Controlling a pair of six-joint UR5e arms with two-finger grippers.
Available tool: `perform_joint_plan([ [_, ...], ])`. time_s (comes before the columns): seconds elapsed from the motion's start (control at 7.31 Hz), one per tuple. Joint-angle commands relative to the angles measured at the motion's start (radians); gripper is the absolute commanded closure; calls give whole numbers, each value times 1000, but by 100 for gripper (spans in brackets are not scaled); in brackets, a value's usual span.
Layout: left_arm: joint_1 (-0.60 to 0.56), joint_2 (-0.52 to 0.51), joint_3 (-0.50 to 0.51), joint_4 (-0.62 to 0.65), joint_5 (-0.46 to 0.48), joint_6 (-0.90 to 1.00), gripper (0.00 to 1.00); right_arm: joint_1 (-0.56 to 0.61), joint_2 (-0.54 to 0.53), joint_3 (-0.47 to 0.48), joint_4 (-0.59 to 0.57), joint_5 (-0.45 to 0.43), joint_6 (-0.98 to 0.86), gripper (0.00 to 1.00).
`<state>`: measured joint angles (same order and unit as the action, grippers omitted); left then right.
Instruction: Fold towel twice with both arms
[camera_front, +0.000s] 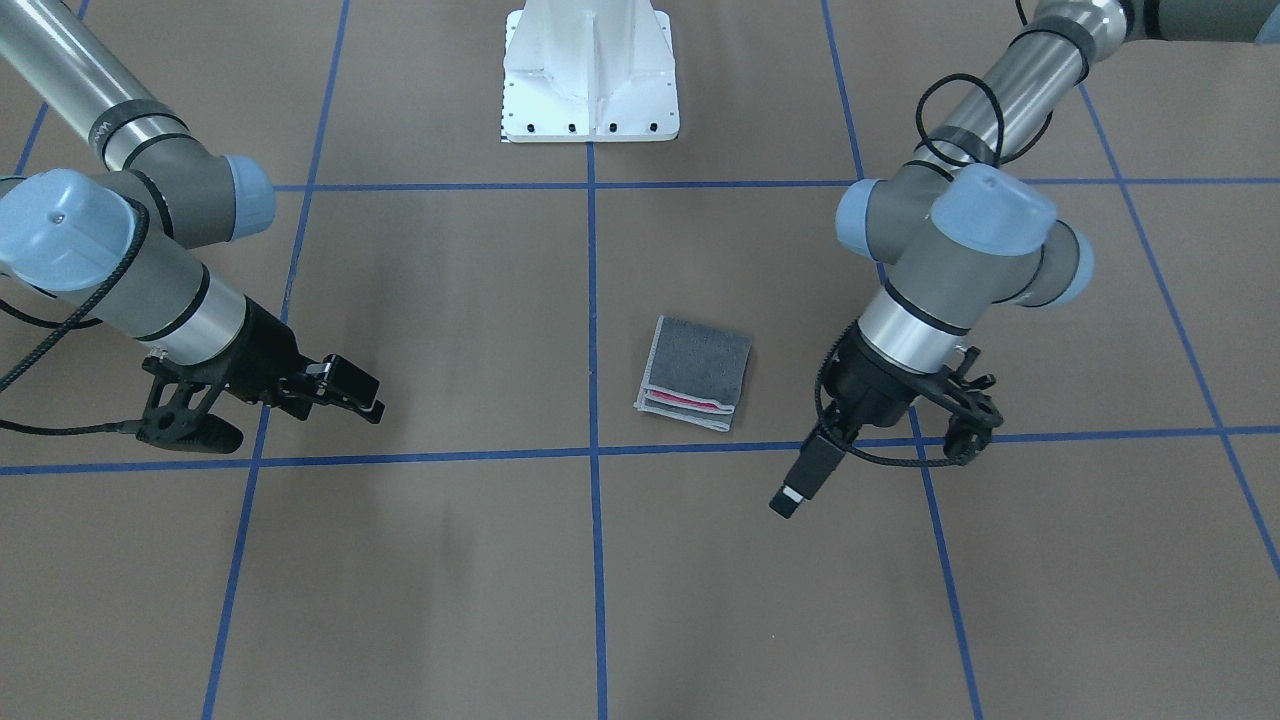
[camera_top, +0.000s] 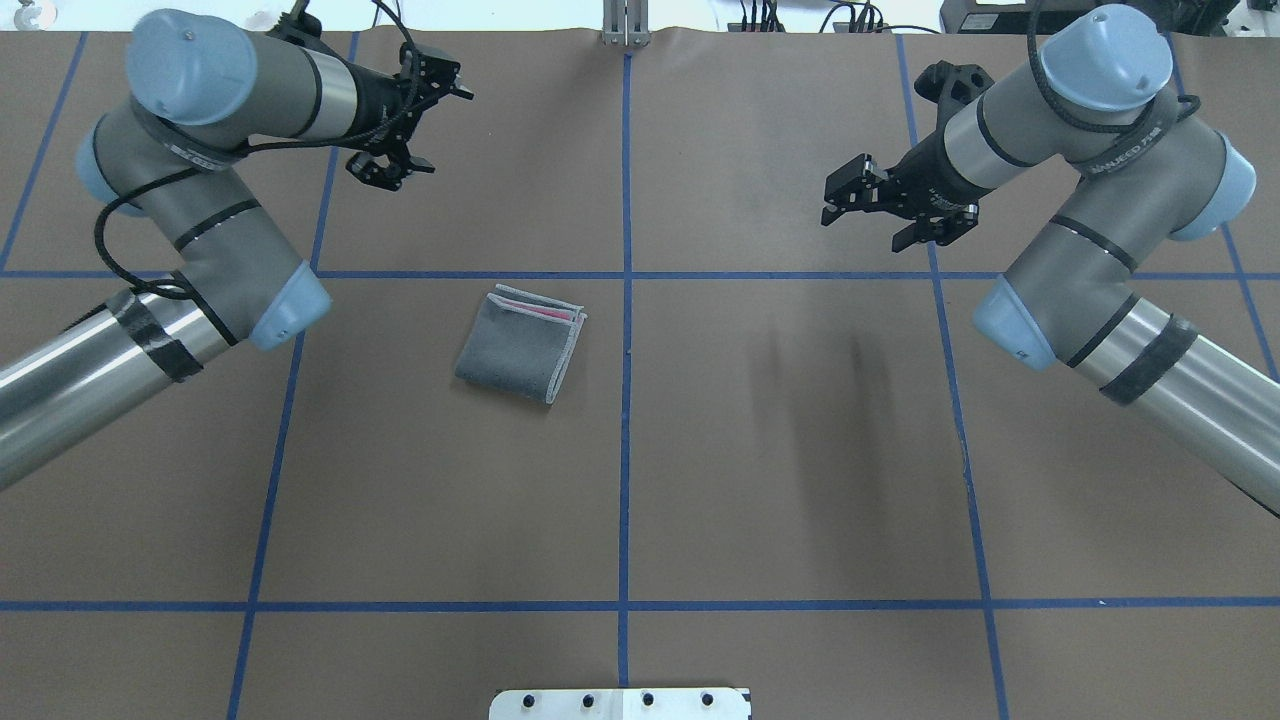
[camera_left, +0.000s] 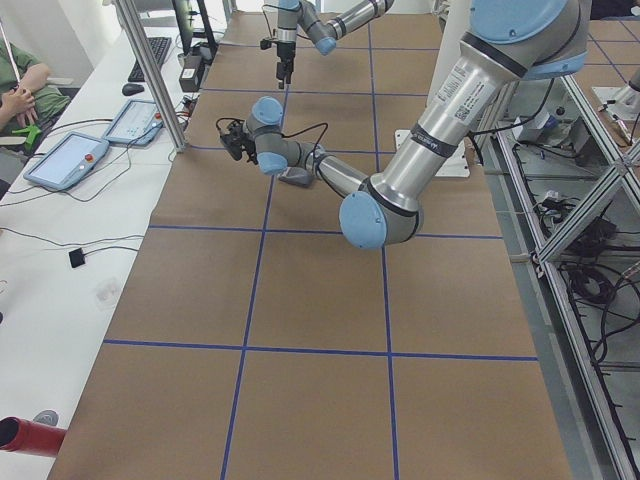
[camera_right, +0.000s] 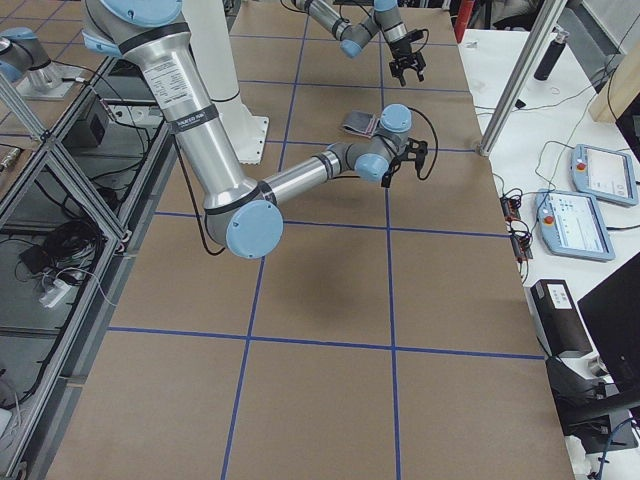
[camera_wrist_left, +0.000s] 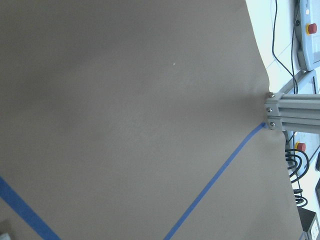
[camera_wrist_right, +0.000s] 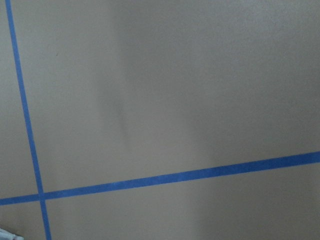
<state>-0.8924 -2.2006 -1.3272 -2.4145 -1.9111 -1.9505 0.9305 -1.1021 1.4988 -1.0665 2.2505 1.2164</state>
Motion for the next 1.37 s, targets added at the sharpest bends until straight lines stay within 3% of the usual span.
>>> perform_joint_plan([
  [0.0, -95, 101, -41, 84, -26, 381, 0, 91, -2, -3, -184, -2, -282, 1],
  [0.14, -144, 155, -41, 87, -57, 563, 0, 144, -12, -3, -272, -2, -423, 1],
  [0.27, -237, 235, -41, 87, -159, 842, 0, 206, -18, -5, -365, -2, -571, 1],
  [0.41, -319, 319, -52, 77, -210, 1098, 0, 259, -13, 17, -442, 18, -584, 1],
  [0.68, -429, 372, -58, 80, -264, 1202, 0, 292, -101, 24, -391, -24, -595, 1],
  [0.82, -465, 433, -60, 78, -272, 1340, 0, 310, -190, 20, -248, -81, -622, 1],
  [0.96, -458, 500, -46, 49, -237, 1446, 0, 324, -272, 18, -146, -85, -633, 1],
  [1.23, -456, 567, -32, 55, -116, 1458, 0, 367, -301, 9, -154, -77, -644, 1],
])
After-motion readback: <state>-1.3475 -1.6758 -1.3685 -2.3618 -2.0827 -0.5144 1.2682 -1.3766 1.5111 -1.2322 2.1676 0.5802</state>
